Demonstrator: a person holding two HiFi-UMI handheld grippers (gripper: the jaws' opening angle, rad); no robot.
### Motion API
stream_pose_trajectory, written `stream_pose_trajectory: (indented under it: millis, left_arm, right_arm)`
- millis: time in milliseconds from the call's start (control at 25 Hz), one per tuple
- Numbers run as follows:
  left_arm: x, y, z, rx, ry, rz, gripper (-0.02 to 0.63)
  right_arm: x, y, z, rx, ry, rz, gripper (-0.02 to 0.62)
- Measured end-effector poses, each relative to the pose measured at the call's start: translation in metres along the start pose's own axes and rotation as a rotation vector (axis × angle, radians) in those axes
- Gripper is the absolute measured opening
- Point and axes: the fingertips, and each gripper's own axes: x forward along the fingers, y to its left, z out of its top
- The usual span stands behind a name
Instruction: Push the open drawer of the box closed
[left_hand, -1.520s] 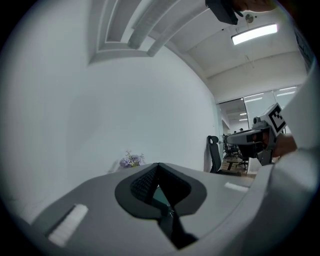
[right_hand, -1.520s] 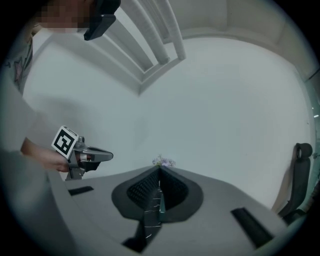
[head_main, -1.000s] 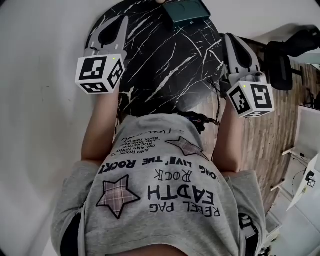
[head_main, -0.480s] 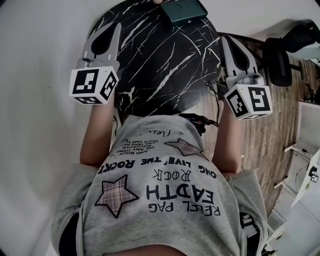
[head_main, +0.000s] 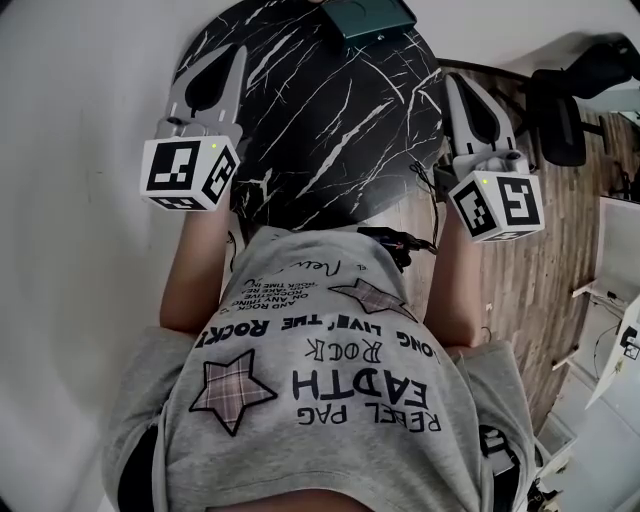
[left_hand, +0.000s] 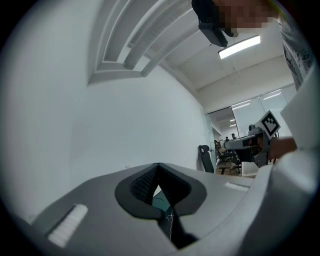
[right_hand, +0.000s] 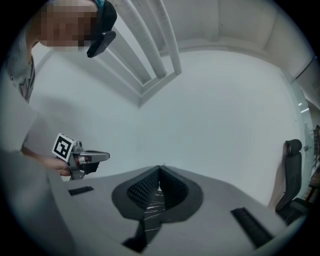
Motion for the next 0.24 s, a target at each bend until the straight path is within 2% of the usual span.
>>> stream_pose_trajectory:
  millis: [240]
  left_arm:
    - [-0.0039,-0.0037,0.0001,-0.003,-0.003,-0.017,0.009]
  right_arm:
    - [-0.0040,0.0039,-0.0007,-0.001,-0.001,-0.012,0.012]
